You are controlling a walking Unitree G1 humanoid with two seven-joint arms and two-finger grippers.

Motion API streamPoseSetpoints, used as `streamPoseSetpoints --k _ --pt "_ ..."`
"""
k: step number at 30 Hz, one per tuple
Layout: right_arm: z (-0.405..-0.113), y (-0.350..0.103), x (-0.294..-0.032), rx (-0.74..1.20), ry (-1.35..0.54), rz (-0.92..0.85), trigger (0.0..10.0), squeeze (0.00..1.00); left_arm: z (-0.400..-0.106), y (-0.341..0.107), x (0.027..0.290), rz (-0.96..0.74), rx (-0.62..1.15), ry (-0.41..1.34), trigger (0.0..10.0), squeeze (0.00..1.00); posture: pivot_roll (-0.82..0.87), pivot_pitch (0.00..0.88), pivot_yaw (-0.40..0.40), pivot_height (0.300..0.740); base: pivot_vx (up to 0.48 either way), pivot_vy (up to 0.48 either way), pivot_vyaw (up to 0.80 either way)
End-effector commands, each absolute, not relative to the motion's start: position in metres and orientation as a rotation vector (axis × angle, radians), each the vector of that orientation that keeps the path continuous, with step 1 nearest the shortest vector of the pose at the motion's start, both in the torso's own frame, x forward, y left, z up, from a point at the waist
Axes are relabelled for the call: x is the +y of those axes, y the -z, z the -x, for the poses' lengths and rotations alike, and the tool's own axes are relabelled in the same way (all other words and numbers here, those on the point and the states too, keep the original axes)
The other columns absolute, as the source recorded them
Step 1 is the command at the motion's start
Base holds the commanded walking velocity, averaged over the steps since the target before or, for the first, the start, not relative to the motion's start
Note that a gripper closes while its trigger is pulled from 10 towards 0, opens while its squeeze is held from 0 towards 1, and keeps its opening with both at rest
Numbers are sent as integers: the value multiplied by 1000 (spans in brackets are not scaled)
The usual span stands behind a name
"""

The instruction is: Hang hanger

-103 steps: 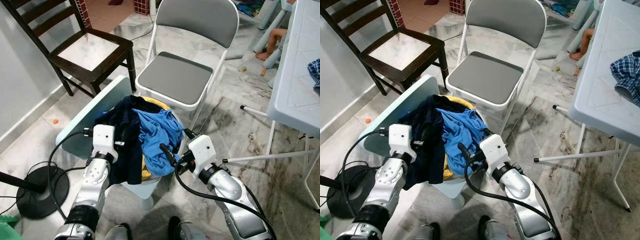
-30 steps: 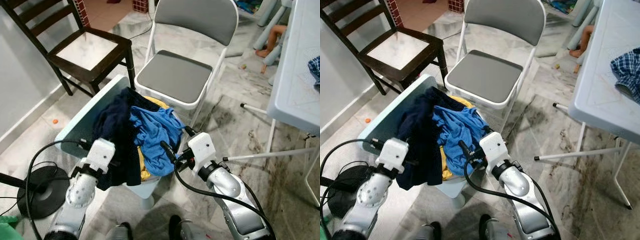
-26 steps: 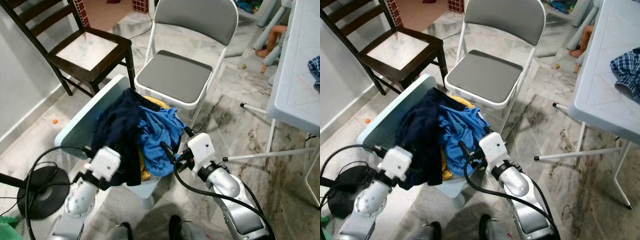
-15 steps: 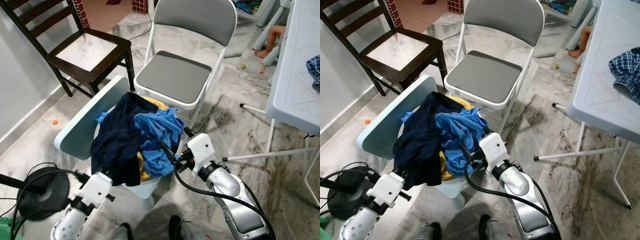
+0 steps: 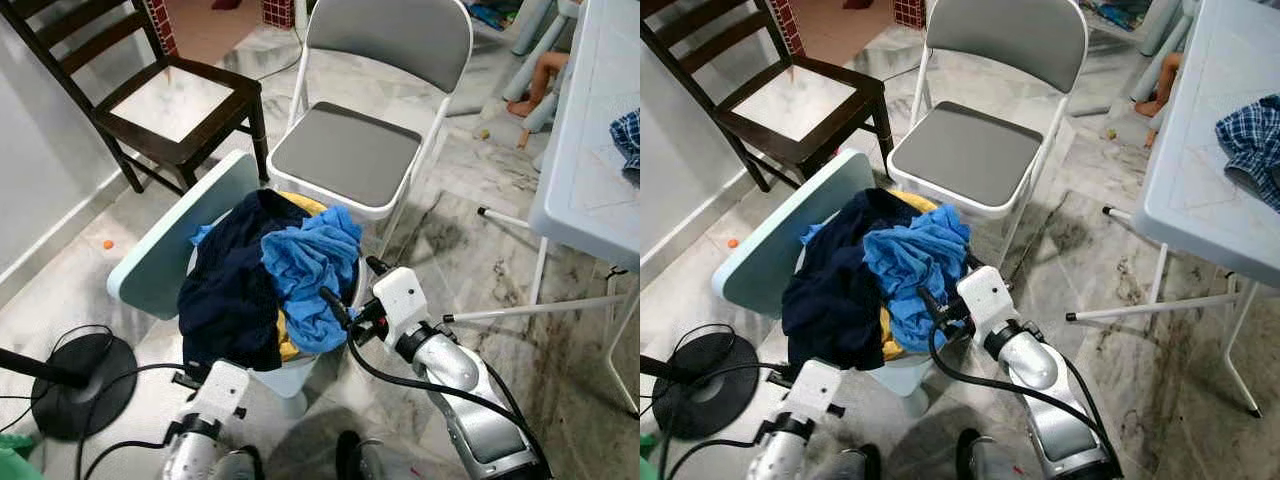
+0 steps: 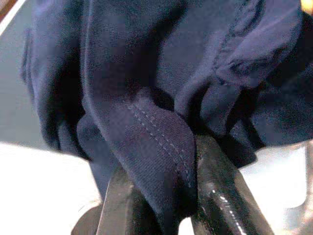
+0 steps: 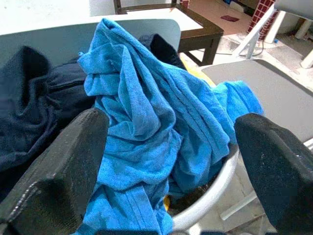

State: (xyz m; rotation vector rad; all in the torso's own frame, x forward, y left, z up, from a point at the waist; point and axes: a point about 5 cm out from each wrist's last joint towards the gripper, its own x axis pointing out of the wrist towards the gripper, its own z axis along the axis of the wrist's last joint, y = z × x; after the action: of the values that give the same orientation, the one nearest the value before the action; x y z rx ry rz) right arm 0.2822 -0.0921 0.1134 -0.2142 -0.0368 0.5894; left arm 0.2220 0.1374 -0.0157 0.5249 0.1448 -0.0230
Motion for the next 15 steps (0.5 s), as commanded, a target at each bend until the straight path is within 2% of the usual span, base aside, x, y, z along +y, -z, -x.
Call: streamPoseSetpoints --k 1,2,4,5,7,9,10,11,13,15 --pt "-281 -110 -90 -29 -599 213 10000 0 -206 37 107 -588 248 25 10000 1000 205 271 -38 740 0 0 0" --pt "-281 -110 -90 -29 -599 213 10000 0 -206 37 107 -588 248 25 10000 1000 205 271 -38 740 0 0 0" --pt "-281 -109 -89 -28 -598 212 10000 0 -213 32 86 -599 218 3 10000 1000 209 271 -36 740 0 0 0" --pt "-281 -109 -89 -28 -598 212 10000 0 -213 32 86 -599 218 3 10000 1000 209 271 -36 740 0 0 0" --pt "-281 -109 -88 -27 -600 211 10000 0 -226 19 60 -607 157 4 10000 1000 209 270 -37 740 0 0 0" --pt "-281 -109 -88 -27 -600 211 10000 0 -226 19 60 -607 157 4 10000 1000 209 270 -37 740 0 0 0" --pt "-281 -109 -87 -28 -603 212 10000 0 -265 -38 117 -510 -48 -88 10000 1000 207 268 -37 740 0 0 0" --pt "-281 -109 -87 -28 -603 212 10000 0 -265 -38 117 -510 -48 -88 10000 1000 207 268 -37 740 0 0 0" --pt "-281 -109 -87 -30 -603 215 10000 0 -277 -84 172 -489 -196 -125 10000 1000 204 270 -37 740 0 0 0" --pt "-281 -109 -87 -30 -601 216 10000 0 -284 -103 210 -477 -233 -155 10000 1000 200 269 -37 740 0 0 0"
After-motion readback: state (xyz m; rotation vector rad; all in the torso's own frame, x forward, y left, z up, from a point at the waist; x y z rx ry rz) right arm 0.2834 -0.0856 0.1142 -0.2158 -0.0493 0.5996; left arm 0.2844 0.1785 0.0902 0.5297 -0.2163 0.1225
